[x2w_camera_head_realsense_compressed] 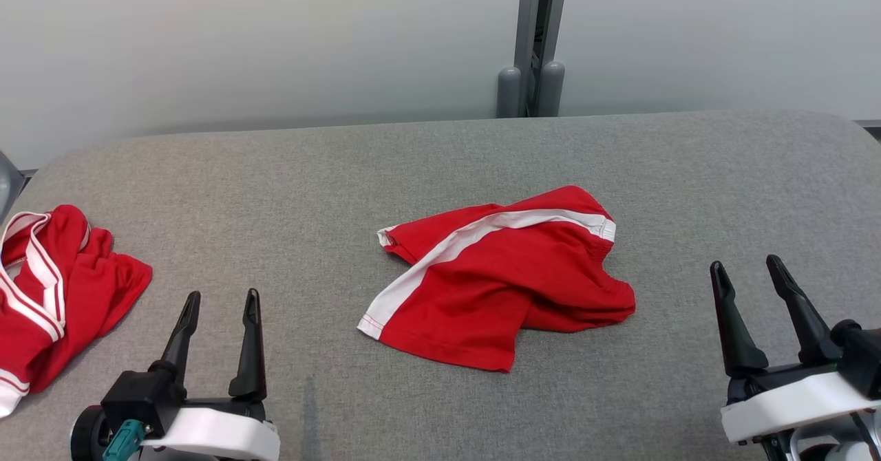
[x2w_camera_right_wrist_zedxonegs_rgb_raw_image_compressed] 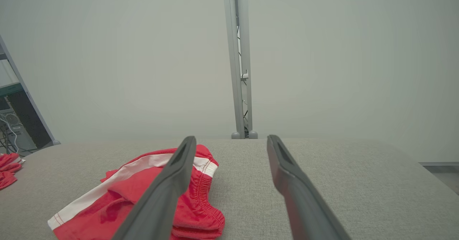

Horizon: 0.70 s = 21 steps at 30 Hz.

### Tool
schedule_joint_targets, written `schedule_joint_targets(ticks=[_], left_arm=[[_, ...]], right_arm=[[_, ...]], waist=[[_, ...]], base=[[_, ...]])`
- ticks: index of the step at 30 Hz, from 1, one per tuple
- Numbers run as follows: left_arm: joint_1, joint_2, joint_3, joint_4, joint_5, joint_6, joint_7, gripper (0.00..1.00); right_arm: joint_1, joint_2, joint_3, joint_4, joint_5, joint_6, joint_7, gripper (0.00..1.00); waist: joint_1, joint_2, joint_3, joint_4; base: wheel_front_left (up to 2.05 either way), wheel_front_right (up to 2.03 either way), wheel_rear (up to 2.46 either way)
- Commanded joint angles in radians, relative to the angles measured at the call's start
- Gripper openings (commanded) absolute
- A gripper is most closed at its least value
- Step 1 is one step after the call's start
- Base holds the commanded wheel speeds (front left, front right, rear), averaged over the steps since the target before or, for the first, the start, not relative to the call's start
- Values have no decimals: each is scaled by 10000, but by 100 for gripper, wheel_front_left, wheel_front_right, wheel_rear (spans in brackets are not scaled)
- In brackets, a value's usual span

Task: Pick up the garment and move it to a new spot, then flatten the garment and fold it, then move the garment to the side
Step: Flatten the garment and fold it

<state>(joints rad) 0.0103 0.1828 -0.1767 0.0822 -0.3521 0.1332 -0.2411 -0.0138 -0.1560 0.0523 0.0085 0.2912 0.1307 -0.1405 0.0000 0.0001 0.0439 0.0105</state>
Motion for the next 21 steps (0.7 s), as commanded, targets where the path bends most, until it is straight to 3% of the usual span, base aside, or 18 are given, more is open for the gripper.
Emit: schedule_joint_targets(ticks=[1,14,21], left_arm=[[-57,90,4,24,14,43,22,100],[-344,225,-121,110,85,45,113,100],[-1359,215,-935,758,-7,-798,955,100]], right_arm=[[50,-1,-33,-74,-55,2,73,100],[-35,-4,-40,-169,-49,2,142,100],[-359,-119,108,-262,-10,2,258,100]], waist=[[0,-1,10,12],[0,-1,212,144],[0,-1,872,188]], base=[[0,0,0],[0,0,0],[0,0,0]])
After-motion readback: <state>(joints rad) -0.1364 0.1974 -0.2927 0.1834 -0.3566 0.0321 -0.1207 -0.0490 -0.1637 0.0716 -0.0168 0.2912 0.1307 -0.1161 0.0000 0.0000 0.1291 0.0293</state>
